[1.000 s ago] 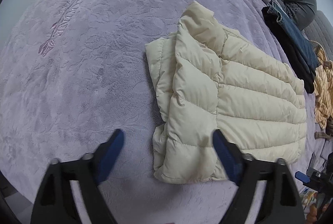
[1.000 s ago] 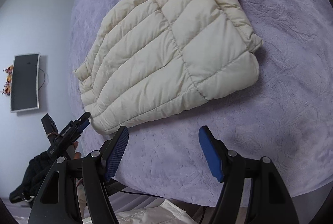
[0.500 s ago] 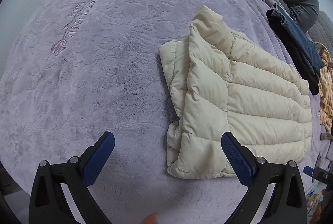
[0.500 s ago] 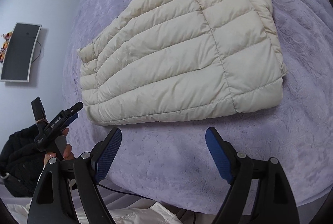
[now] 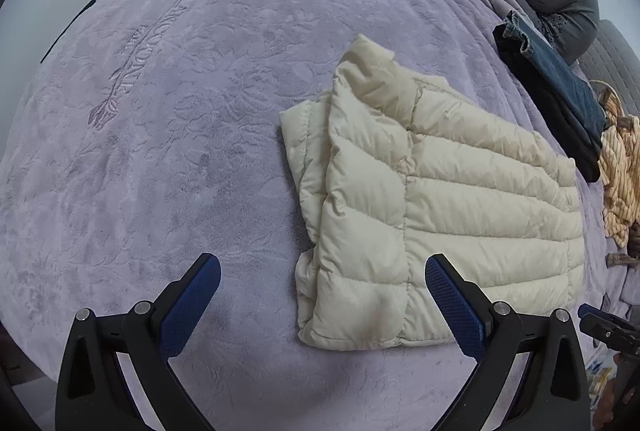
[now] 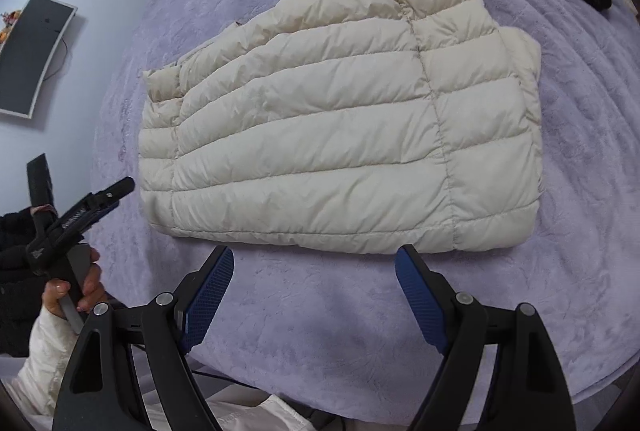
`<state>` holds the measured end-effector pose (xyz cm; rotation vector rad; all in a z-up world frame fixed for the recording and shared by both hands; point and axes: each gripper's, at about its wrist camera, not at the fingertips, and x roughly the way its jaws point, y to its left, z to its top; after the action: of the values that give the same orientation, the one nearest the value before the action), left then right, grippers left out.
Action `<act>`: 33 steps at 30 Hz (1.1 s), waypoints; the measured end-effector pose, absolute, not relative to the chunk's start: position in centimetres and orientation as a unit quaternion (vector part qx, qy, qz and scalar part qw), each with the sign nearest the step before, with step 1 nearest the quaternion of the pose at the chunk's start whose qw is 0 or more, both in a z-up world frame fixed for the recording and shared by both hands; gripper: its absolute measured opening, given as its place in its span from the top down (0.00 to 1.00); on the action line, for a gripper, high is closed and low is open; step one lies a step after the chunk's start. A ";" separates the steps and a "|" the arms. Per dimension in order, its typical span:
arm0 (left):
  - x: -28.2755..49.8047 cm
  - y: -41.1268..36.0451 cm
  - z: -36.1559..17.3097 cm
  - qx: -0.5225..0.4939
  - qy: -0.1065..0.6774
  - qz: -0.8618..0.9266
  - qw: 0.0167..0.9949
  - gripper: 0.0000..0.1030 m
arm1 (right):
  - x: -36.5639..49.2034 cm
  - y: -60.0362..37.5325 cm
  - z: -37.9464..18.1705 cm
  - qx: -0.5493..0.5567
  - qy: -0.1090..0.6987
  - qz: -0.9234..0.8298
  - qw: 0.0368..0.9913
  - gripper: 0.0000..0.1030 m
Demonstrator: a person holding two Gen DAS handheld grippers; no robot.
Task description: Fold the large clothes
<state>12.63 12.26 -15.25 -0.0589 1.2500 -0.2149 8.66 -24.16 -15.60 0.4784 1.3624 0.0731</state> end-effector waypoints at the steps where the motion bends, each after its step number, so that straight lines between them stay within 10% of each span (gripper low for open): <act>1: 12.9 12.1 -14.8 -0.029 0.579 -0.105 0.808 0.01 | 9.0 -24.2 -15.3 0.217 0.619 0.031 0.754 0.17; 9: 16.5 8.8 -14.1 -0.018 0.558 -0.133 0.819 0.01 | 13.0 -24.3 -14.2 0.203 0.595 0.032 0.777 0.19; 12: 17.9 7.2 -14.4 -0.014 0.554 -0.149 0.819 0.01 | 14.9 -23.9 -14.5 0.204 0.589 0.048 0.780 0.58; 15: 19.1 5.6 -15.4 -0.005 0.552 -0.158 0.819 0.01 | 17.1 -23.0 -15.6 0.208 0.590 0.072 0.777 0.74; 33: 23.2 6.4 -26.4 -0.014 0.587 -0.095 0.803 0.01 | 22.4 -22.8 -27.2 0.212 0.614 0.065 0.757 0.83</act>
<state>23.23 6.40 -26.35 -0.0307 1.2585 -0.2046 22.38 -22.78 -27.21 0.4630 1.3384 0.1411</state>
